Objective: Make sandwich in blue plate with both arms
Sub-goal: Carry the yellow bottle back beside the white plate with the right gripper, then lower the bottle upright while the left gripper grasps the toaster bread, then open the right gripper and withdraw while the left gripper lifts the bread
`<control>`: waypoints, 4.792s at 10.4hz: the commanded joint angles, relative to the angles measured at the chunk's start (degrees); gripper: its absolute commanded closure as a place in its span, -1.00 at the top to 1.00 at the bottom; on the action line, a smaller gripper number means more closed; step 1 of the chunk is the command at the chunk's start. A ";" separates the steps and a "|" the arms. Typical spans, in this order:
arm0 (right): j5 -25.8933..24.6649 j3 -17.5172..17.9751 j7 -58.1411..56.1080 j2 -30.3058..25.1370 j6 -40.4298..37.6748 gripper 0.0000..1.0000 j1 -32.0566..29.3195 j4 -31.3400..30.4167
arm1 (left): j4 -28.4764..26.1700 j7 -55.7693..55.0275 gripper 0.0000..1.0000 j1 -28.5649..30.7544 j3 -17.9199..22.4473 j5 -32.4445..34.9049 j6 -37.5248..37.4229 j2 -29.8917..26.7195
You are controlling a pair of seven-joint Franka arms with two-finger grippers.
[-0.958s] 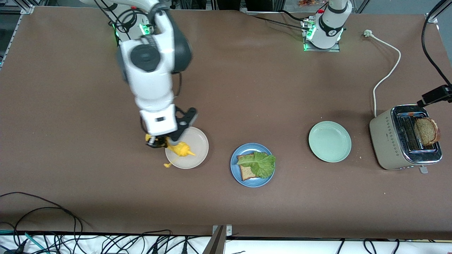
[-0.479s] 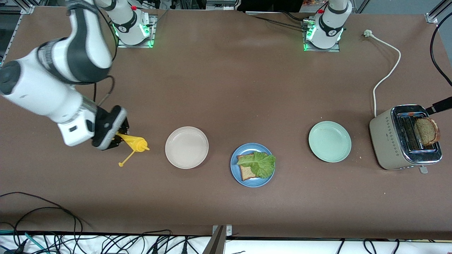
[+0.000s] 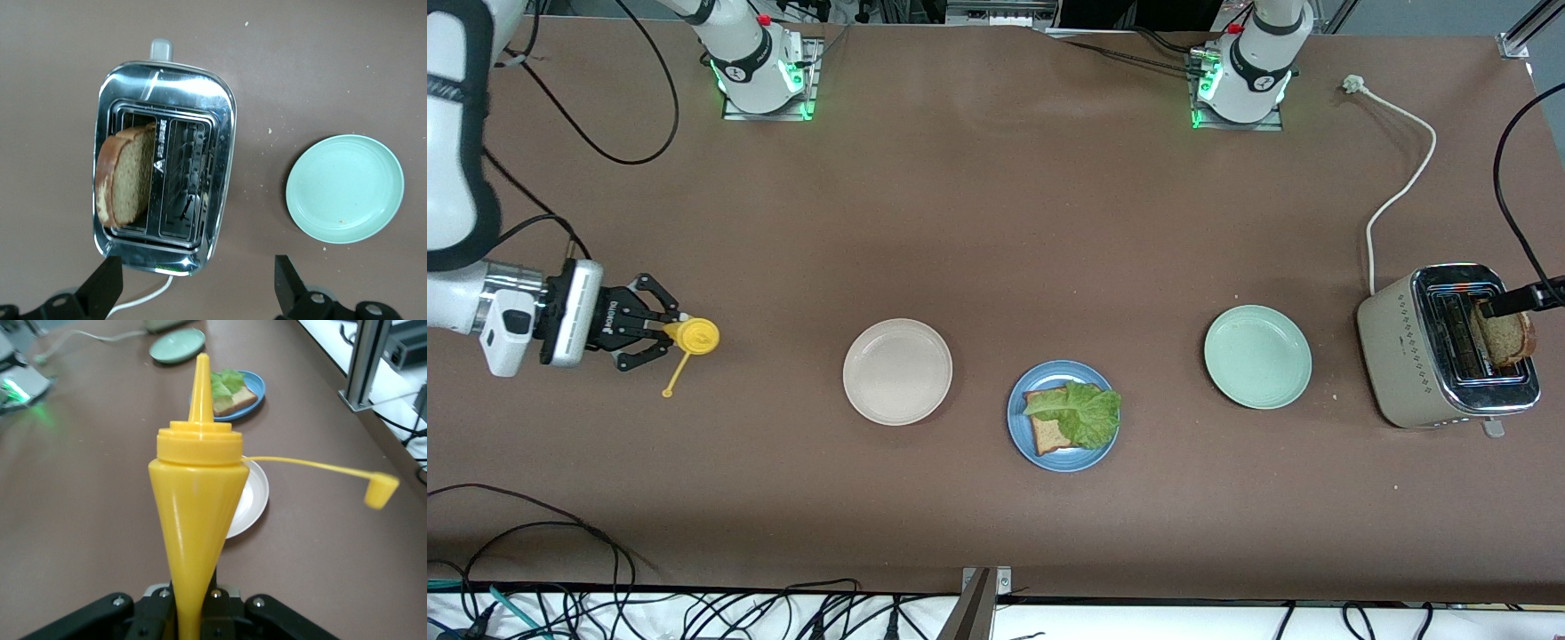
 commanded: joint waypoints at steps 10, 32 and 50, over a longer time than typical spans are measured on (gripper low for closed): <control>22.62 3.99 -41.14 26.29 -28.20 -1.00 -16.87 0.72 | -1.85 10.89 1.00 7.60 -0.53 1.65 8.47 7.99; 23.16 3.82 -40.10 33.77 -27.67 1.00 -20.47 4.22 | -1.15 13.27 -1.00 8.48 -0.88 1.82 1.80 2.73; -30.50 0.83 64.04 8.02 -23.48 1.00 -5.30 35.61 | 3.44 1.08 -1.00 -5.75 -8.44 -6.13 -8.07 -4.76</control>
